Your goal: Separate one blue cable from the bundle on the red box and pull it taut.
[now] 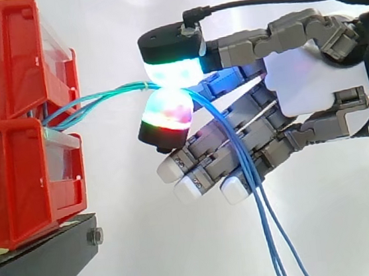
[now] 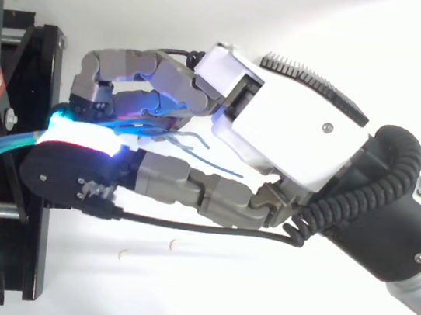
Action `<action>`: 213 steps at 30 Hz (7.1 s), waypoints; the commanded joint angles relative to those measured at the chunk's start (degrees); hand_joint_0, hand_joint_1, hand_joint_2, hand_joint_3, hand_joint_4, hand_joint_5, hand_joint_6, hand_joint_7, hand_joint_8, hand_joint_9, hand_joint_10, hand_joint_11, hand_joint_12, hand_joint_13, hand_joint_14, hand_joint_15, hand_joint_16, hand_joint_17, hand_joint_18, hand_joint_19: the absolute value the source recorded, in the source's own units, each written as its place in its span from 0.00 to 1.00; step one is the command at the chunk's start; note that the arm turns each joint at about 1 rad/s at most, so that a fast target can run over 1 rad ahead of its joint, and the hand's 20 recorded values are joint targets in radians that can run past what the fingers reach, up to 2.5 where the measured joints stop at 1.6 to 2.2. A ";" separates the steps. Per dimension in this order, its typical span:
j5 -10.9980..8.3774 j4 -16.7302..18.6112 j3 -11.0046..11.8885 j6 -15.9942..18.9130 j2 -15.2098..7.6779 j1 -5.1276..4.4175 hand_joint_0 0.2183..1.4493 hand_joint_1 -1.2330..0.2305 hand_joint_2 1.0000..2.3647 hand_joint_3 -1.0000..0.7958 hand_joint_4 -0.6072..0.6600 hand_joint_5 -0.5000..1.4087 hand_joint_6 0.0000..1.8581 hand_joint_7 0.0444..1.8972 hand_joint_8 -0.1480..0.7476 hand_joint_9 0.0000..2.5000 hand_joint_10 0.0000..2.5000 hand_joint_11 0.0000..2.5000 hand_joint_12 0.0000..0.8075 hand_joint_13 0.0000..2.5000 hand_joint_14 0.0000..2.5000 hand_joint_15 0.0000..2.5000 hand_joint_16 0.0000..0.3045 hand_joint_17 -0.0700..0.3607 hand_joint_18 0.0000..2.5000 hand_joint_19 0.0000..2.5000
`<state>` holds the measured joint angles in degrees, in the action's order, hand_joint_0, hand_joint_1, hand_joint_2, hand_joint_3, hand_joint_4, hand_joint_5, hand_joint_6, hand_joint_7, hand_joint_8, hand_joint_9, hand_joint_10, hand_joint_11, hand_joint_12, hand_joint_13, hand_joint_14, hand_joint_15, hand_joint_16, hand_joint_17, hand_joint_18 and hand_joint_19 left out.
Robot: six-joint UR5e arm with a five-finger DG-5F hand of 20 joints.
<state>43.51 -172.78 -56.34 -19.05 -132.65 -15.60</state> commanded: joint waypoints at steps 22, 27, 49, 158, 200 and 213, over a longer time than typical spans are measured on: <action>0.26 0.25 0.00 1.82 -0.06 0.04 0.26 0.57 0.00 0.28 0.75 0.22 0.27 0.55 0.57 0.42 0.00 0.13 0.45 0.35 0.00 0.12 0.14 0.39 0.37 0.19; 0.35 3.15 -0.09 -0.73 -0.50 -0.31 0.26 0.58 0.00 0.28 0.76 0.23 0.27 0.56 0.59 0.43 0.00 0.13 0.45 0.35 0.00 0.12 0.14 0.39 0.37 0.19; 0.09 6.23 -1.23 2.17 -1.56 -0.57 0.34 0.42 0.01 0.40 0.74 0.23 0.27 0.55 0.57 0.44 0.00 0.14 0.44 0.36 0.00 0.13 0.13 0.37 0.37 0.19; -4.57 -2.74 0.17 5.16 -2.70 1.36 0.31 0.54 0.01 0.36 0.75 0.22 0.27 0.53 0.58 0.44 0.00 0.15 0.44 0.37 0.00 0.15 0.14 0.38 0.39 0.22; -4.75 -2.83 0.17 5.16 -2.61 1.36 0.33 0.45 0.01 0.42 0.74 0.22 0.27 0.54 0.58 0.45 0.00 0.15 0.45 0.39 0.00 0.15 0.14 0.39 0.41 0.22; -4.75 -3.09 1.76 5.86 -2.61 1.36 0.35 0.30 0.01 0.44 0.73 0.22 0.27 0.55 0.56 0.45 0.00 0.16 0.44 0.38 0.00 0.15 0.14 0.38 0.40 0.20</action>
<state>38.77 -175.74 -54.91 -13.56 -135.27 -14.24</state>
